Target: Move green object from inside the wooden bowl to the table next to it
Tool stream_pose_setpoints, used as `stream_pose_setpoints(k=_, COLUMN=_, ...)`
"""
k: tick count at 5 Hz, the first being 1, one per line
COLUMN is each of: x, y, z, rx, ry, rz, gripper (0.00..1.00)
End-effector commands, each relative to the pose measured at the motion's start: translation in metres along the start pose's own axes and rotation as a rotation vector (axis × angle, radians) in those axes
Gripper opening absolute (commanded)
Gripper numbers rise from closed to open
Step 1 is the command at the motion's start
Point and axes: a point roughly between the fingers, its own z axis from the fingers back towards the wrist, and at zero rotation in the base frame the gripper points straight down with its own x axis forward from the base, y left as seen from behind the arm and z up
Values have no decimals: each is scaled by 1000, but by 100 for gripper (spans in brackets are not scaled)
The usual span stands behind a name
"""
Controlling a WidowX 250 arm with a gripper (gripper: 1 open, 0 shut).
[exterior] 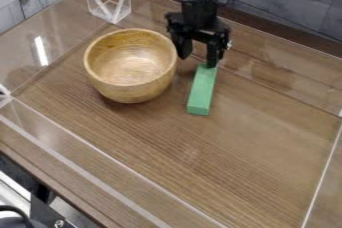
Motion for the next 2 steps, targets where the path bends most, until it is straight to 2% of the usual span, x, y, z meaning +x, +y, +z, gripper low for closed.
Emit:
stream_pose_setpoints(k=1, x=6, y=4, z=3, rx=31, ry=-51, rz=107, gripper=0)
stream_pose_setpoints(k=2, x=4, y=8, z=-4, rx=48, ry=-59, rz=211, gripper=0)
